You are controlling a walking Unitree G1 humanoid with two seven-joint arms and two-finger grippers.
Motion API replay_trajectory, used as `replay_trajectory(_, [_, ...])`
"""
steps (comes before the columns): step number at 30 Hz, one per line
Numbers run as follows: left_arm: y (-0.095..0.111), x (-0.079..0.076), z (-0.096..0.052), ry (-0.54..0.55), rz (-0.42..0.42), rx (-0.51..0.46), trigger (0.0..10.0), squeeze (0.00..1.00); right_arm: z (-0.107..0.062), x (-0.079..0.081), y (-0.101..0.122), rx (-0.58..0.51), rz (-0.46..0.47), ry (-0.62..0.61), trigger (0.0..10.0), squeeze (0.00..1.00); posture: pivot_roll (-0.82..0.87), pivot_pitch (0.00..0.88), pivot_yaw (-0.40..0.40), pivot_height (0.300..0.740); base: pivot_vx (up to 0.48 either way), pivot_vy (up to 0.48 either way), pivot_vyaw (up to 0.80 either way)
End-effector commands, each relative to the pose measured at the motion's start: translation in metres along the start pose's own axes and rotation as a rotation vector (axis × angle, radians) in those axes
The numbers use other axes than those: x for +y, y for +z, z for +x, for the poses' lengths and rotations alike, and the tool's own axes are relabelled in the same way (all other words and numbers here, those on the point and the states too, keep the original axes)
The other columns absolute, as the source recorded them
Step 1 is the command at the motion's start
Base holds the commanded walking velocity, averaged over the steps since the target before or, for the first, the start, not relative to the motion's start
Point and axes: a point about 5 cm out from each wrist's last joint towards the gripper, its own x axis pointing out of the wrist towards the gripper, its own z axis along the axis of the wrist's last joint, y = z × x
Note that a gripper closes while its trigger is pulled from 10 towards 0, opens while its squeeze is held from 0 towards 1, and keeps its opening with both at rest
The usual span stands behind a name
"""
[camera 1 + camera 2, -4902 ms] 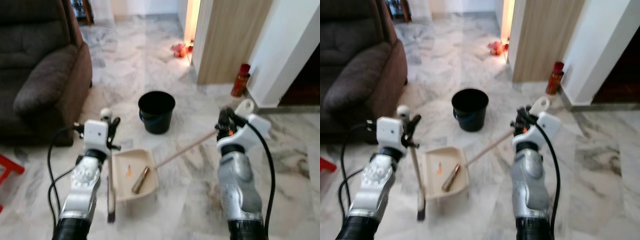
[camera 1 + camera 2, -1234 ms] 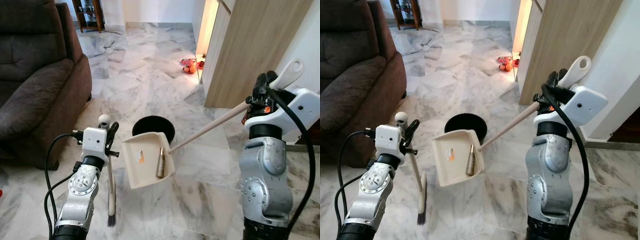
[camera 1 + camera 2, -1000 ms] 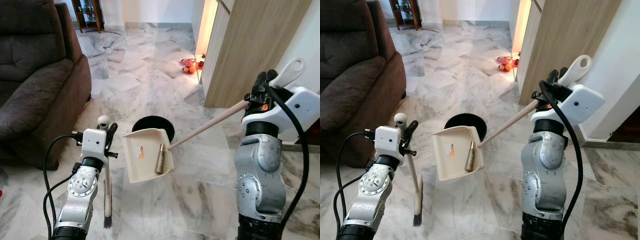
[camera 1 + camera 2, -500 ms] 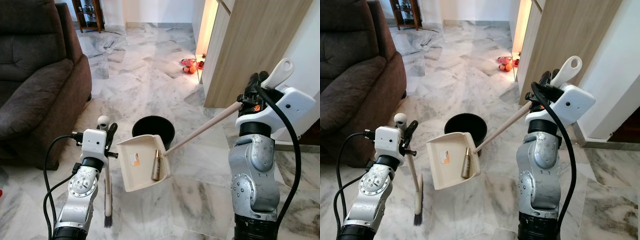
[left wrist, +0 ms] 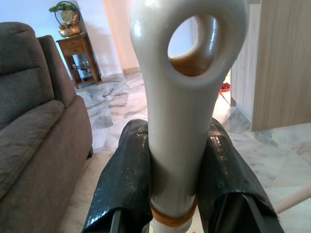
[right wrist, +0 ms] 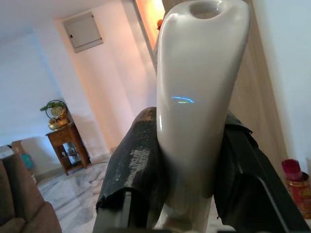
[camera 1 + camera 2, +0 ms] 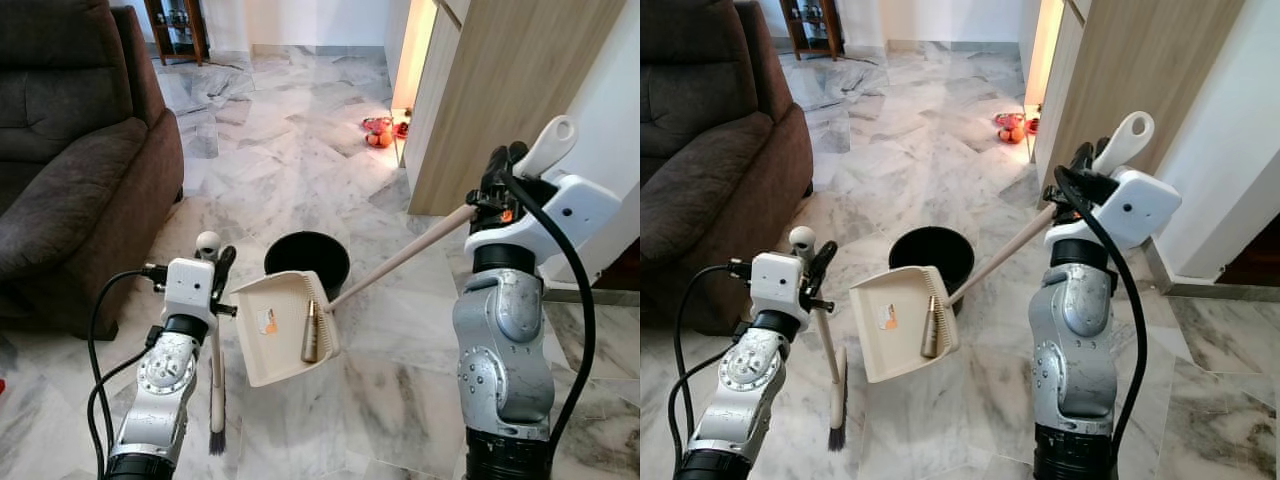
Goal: Sweep floor
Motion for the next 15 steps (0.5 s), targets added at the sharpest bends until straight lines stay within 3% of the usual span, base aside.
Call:
replay_trajectory(1, [0.0110, -0.0008, 0.0035, -0.006, 0.013, -0.061, 10.0, 0.00, 0.0029, 0.0115, 0.0159, -0.085, 0.053, 0.049, 10.0, 0.00, -0.01, 0.031, 0.000, 0.740, 0.000, 0.000, 0.00])
replay_trajectory(12, [0.0104, -0.0008, 0.0031, -0.007, 0.011, -0.059, 10.0, 0.00, 0.0019, 0.0158, 0.0162, -0.086, 0.068, 0.082, 10.0, 0.00, 0.00, 0.036, -0.001, 0.740, 0.000, 0.000, 0.00])
replay_trajectory(15, [0.0105, -0.0006, 0.0033, -0.007, 0.012, -0.058, 10.0, 0.00, 0.0021, 0.0161, 0.0158, -0.083, 0.068, 0.086, 10.0, 0.00, 0.00, 0.042, -0.002, 0.740, 0.254, 0.000, 0.00])
